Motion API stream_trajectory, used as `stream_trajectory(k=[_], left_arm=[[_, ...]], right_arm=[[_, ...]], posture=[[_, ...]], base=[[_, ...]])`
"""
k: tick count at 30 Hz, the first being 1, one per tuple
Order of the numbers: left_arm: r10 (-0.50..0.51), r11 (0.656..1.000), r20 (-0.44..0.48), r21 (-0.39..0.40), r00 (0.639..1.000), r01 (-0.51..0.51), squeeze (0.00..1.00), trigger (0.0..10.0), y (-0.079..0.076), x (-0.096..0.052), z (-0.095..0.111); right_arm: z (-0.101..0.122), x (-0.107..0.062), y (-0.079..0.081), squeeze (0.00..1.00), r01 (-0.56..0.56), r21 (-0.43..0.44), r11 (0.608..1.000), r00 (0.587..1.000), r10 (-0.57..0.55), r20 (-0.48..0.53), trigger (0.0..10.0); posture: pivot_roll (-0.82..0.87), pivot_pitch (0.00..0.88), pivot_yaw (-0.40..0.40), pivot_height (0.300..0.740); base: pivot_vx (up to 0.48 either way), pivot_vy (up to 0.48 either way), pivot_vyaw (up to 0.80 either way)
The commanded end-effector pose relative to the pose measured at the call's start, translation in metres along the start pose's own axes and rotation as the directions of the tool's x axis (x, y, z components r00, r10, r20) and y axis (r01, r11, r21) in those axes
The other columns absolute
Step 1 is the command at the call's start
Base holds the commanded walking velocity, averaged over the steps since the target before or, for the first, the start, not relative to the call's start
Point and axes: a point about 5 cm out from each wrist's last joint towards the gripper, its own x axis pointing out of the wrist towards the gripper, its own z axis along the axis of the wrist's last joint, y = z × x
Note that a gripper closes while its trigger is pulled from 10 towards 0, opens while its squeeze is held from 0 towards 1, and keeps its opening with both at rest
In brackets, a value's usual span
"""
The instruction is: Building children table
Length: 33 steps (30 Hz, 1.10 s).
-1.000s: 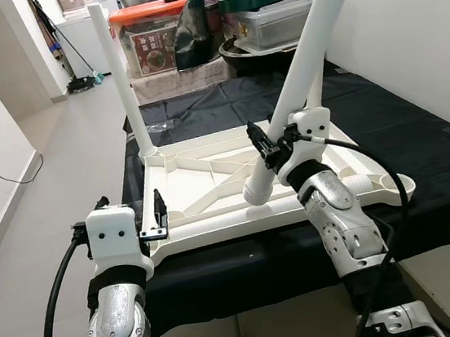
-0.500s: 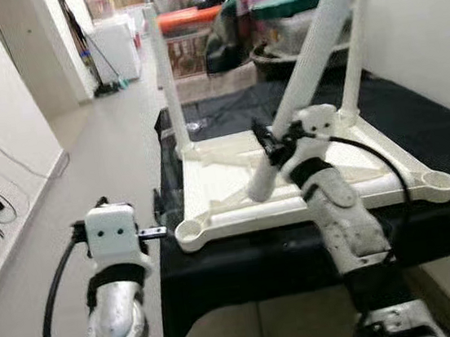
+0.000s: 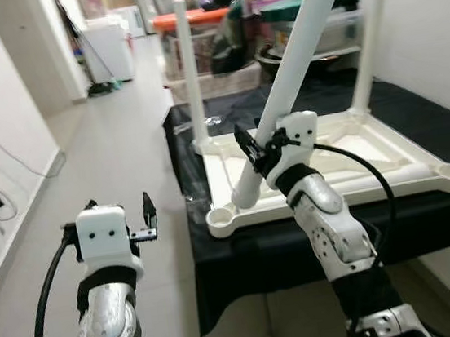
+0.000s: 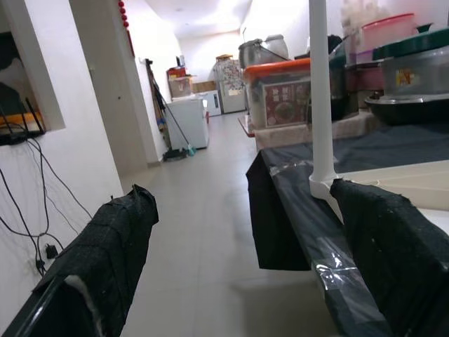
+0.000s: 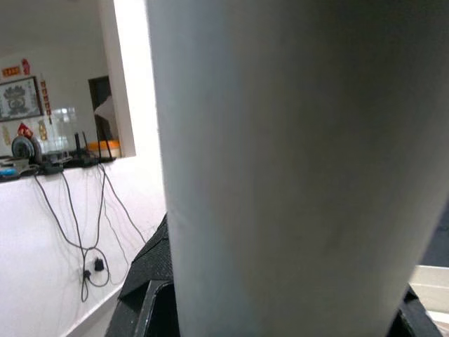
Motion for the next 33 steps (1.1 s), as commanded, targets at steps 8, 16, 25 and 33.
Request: stream_trajectory(k=[8, 16, 25, 33], left_arm=[[0.012, 1.000, -0.003, 0.012, 1.000, -0.012, 0.00, 10.0, 0.0003, 0.0012, 0.0001], [0.039, 0.999, 0.005, 0.022, 0.999, -0.039, 0.00, 10.0, 0.0034, 0.0025, 0.0018], [0.050, 0.998, 0.019, 0.029, 0.999, -0.051, 0.00, 10.0, 0.0048, 0.0038, 0.0050], [0.053, 0.998, 0.030, 0.037, 0.998, -0.054, 0.00, 10.0, 0.0057, 0.0062, 0.0072]], right_arm=[[0.0032, 0.0005, 0.0005, 0.00, -0.003, 0.002, 1.000, 1.000, 0.003, 0.007, 10.0], [0.0045, 0.0006, 0.0066, 0.00, -0.047, -0.029, 0.998, 0.999, 0.047, 0.016, 10.0], [0.0046, 0.0035, 0.0046, 0.00, -0.022, 0.002, 1.000, 1.000, 0.022, 0.012, 10.0], [0.0053, 0.0045, 0.0039, 0.00, -0.023, 0.002, 1.000, 1.000, 0.023, 0.011, 10.0]], posture=[[-0.05, 0.001, 0.028, 0.740], [-0.05, 0.000, 0.021, 0.740], [-0.05, 0.000, 0.020, 0.740], [-0.05, 0.000, 0.016, 0.740]], base=[[0.000, 0.000, -0.48], [0.000, 0.000, 0.20], [0.000, 0.000, 0.44], [0.000, 0.000, 0.00]])
